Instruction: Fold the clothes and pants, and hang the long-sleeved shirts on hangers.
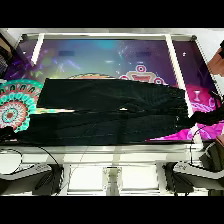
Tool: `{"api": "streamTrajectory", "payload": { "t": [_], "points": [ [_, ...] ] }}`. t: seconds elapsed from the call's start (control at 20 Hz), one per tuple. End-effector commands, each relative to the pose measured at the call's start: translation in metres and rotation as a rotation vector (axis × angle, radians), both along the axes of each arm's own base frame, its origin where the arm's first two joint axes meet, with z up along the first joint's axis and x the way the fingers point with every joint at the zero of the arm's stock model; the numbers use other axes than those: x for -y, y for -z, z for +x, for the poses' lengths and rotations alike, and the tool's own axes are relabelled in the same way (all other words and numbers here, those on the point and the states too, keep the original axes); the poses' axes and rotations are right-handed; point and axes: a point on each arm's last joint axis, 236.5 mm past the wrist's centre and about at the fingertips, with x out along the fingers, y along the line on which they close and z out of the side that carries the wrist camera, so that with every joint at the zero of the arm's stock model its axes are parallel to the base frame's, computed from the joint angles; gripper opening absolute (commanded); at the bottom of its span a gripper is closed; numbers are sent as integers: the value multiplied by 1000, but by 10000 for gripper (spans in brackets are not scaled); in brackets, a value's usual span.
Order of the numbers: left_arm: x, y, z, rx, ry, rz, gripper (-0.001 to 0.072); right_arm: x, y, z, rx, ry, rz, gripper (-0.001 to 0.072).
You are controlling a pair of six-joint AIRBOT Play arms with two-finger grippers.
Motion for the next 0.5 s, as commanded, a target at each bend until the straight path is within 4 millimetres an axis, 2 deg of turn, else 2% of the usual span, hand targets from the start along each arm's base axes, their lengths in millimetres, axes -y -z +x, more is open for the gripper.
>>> {"api": "streamTrajectory", "payload": {
  "t": [0.0,0.15,0.25,0.3,0.4,0.45],
  "points": [
    [-1,0,1,-2,-27,2,34,-11,9,7,21,6,94,568],
    [-1,0,1,-7,-42,1,34,-9,13,3,0,-4,88,546],
    [-1,0,1,-7,-42,1,34,-17,11,-4,-18,-41,120,526],
    [-1,0,1,-6,-41,1,34,-21,10,-10,-34,-62,135,451],
    [-1,0,1,-6,-41,2,34,-26,11,-21,-70,-88,152,381],
    [-2,0,2,-6,-42,4,34,-29,15,-25,-84,-88,162,284]
  ]
}}
